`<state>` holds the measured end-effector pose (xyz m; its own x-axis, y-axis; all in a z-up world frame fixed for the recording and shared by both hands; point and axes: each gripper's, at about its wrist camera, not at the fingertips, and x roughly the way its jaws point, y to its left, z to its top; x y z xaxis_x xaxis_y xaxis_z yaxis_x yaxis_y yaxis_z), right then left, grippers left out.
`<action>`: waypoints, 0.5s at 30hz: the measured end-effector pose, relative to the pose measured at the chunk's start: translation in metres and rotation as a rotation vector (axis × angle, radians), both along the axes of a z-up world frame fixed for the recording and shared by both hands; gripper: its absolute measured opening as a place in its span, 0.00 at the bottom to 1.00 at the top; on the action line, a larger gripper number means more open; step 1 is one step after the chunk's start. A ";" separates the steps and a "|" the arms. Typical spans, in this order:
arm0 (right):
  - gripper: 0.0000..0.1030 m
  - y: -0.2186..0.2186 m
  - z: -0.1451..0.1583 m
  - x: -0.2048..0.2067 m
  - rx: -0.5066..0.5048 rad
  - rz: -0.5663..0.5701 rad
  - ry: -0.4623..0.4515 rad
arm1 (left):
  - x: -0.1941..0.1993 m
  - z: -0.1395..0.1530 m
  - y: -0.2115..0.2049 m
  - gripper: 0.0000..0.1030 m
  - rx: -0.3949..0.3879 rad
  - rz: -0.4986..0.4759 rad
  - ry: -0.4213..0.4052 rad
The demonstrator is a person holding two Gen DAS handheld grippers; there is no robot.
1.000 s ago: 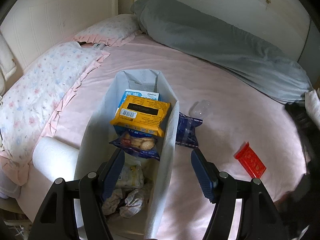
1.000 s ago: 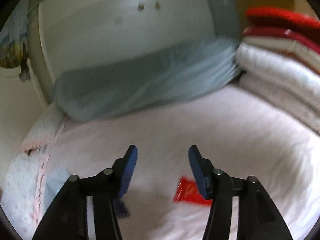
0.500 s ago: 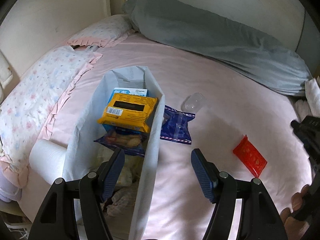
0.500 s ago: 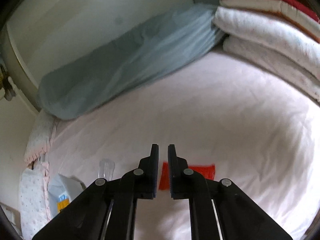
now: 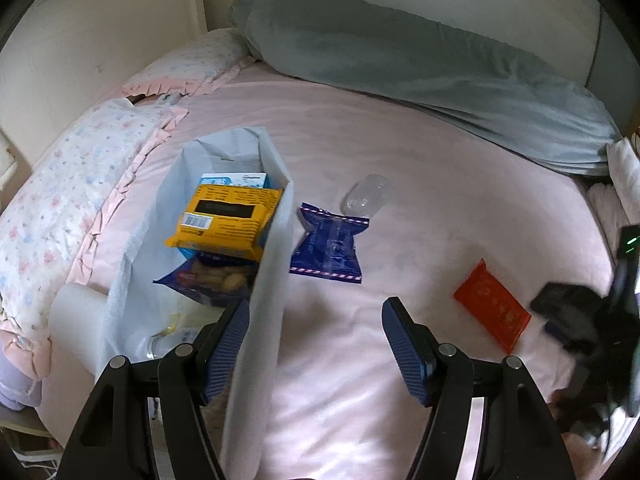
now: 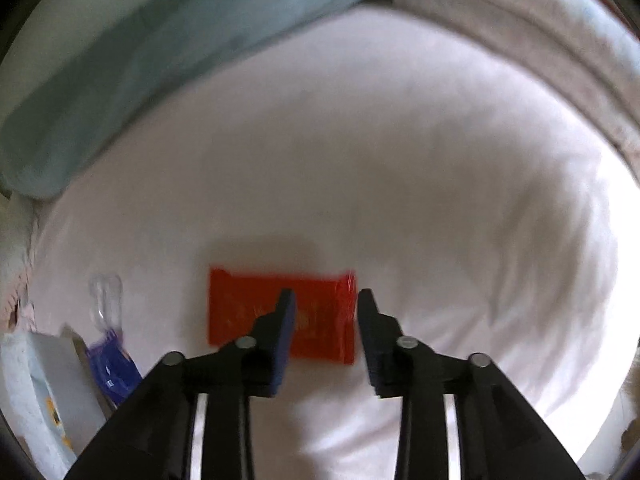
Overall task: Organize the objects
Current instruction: 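Lower the right gripper over the red packet and close on it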
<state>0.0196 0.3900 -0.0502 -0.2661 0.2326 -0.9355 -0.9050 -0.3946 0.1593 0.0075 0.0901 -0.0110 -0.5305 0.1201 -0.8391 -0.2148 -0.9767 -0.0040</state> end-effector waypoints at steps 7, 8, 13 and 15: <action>0.64 -0.006 -0.043 -0.006 -0.161 0.032 0.004 | -0.001 0.001 0.002 0.65 0.012 0.008 -0.011; 0.70 -0.007 -0.044 -0.005 -0.165 0.033 0.014 | -0.002 0.001 0.001 0.65 0.014 0.010 -0.011; 0.85 -0.031 -0.046 -0.016 -0.120 0.084 -0.038 | -0.004 0.004 -0.007 0.65 0.032 0.032 -0.014; 0.90 -0.041 -0.048 -0.020 -0.094 0.111 -0.074 | -0.006 0.005 -0.010 0.65 0.036 0.038 -0.015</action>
